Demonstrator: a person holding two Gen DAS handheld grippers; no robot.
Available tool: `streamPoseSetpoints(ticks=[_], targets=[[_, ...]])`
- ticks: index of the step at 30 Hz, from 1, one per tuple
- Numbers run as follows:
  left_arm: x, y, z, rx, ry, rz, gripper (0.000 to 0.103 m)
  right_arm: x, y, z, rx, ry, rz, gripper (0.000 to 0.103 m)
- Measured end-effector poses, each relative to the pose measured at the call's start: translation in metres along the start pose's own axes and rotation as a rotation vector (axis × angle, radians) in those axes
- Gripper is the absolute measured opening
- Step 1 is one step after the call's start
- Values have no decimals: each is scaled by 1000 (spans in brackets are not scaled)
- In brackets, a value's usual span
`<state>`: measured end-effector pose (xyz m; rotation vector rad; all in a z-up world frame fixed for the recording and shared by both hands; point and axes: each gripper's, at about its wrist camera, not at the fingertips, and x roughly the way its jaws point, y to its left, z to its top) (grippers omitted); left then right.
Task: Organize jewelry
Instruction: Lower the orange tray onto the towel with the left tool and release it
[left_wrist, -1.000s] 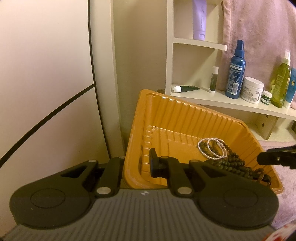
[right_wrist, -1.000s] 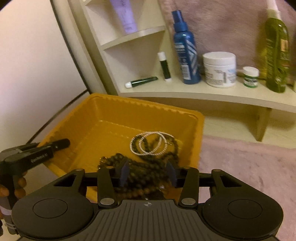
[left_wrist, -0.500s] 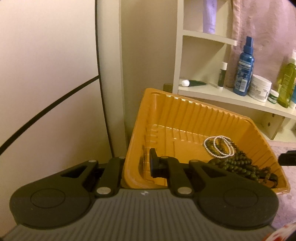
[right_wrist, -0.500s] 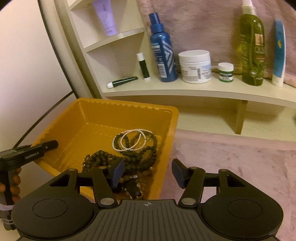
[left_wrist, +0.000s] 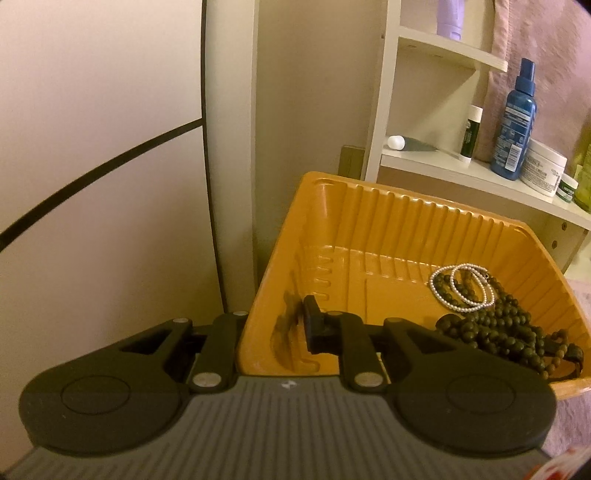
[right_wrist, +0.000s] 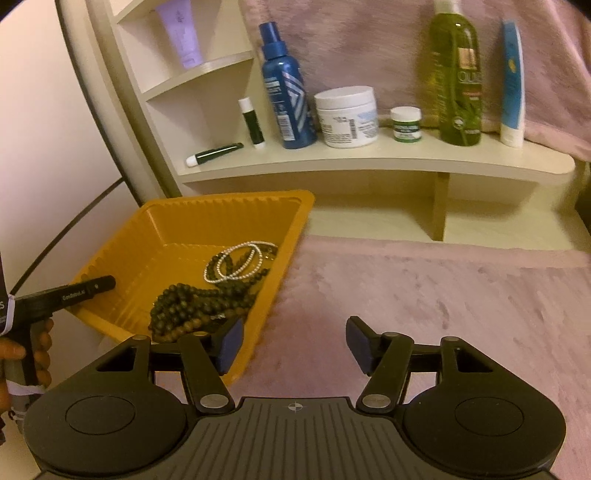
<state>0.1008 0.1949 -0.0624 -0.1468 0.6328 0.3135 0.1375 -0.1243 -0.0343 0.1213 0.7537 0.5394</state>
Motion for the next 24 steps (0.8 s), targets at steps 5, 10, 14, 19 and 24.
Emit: streamPoseSetpoints(ticks=[5,10,14,19,24], targets=[[3,3,-2,7,12,-4,27,-4,-2,-2,5,-2,-9,62],[-1,5,0,25,-8,-7,55,-9,-2,-6,10,-3,-14,64],[-11,10,-1,25,-10,9,66,-13,-1,-9,16,-7,-17,65],[-39,18,-1,-17,-23,35,66,-22,-2,-13,13,-11,-25,65],[-73,8,5,6,-20,65,66,-36,1,-17,-13,-22,-59,65]])
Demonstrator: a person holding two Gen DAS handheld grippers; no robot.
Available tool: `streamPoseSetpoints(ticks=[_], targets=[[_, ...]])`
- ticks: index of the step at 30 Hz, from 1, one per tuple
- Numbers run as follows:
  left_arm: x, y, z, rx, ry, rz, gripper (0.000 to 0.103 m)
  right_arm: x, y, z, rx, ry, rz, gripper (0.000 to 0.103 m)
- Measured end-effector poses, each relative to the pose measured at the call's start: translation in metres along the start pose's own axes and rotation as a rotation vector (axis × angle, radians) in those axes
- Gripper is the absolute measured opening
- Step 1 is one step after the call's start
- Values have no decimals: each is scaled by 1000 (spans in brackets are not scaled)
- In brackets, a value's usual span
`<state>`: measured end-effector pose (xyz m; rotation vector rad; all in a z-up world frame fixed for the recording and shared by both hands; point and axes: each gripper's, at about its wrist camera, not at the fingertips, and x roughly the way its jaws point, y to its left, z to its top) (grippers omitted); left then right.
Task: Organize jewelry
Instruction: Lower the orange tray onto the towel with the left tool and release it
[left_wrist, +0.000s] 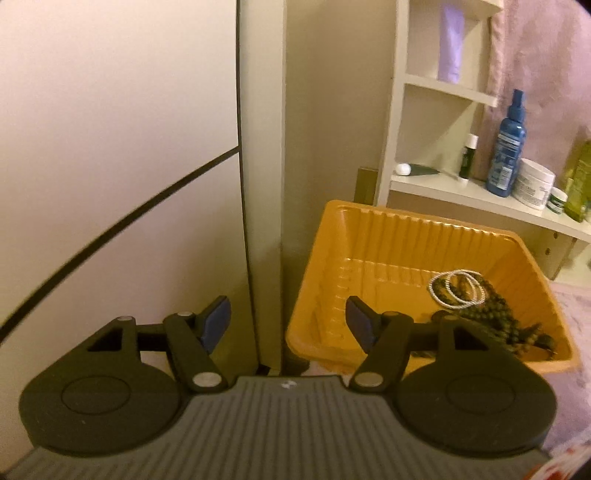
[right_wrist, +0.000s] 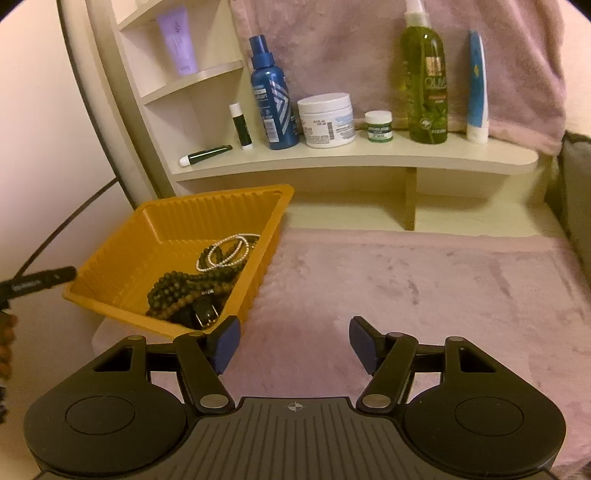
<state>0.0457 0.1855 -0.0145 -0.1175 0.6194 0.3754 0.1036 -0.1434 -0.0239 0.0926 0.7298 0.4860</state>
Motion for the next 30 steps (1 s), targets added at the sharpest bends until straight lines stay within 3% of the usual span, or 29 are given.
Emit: streamPoseSetpoints(ticks=[6,14,30], targets=[[-38,-35,6,41,53,-64,67,-24,-2,-6,-10,-9,-41,65],[-77,-100,-9,104,95,-181,67,-58,-14,-20,31,33,-95,65],[-111,-177,-41,243,116,-319,67,-105,-40,-44,129,3,-100,65]])
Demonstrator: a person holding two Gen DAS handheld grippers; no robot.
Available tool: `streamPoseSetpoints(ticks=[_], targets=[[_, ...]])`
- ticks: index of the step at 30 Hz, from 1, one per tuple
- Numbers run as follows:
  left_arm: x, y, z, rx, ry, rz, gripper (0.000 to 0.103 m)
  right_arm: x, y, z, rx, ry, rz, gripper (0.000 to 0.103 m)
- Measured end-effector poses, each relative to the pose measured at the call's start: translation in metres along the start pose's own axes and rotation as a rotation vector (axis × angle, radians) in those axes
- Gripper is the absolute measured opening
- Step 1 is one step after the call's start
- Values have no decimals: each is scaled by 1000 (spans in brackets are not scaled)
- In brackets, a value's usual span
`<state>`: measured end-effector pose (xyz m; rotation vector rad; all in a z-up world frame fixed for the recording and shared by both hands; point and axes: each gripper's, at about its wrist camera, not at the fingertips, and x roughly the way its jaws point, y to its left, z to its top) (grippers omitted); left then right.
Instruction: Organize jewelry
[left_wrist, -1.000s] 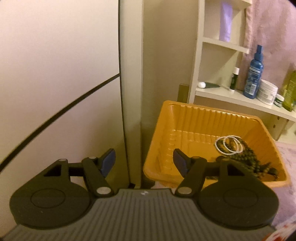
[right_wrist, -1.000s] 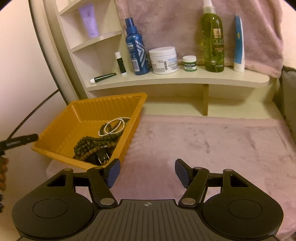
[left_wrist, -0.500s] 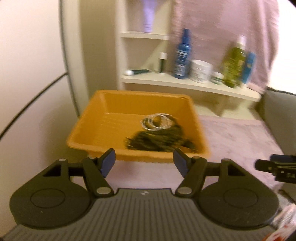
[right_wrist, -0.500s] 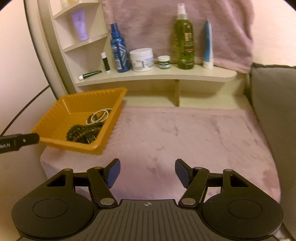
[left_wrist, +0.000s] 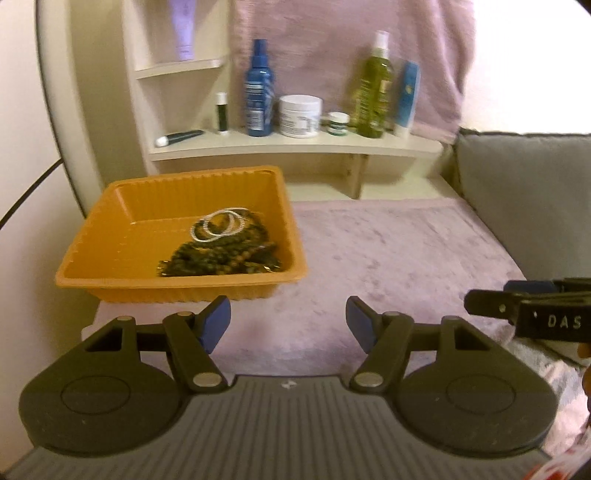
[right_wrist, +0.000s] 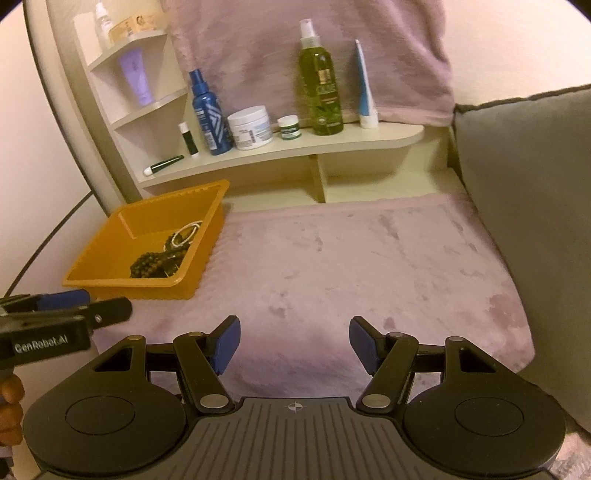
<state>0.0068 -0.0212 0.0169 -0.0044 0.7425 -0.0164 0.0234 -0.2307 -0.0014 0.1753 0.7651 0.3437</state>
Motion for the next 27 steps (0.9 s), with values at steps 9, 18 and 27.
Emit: streamPoseSetpoints(ticks=[9,18,27], targets=[[4,-14,-4,23,22,-28,67,-1,-5,-6,10,11,1,65],[4,-19,-4,36,24,-42,67,1,-4,-7,5,17,8,65],[1,-20,-3,37,21,-54,67,4,-5,-8,4,21,14,65]])
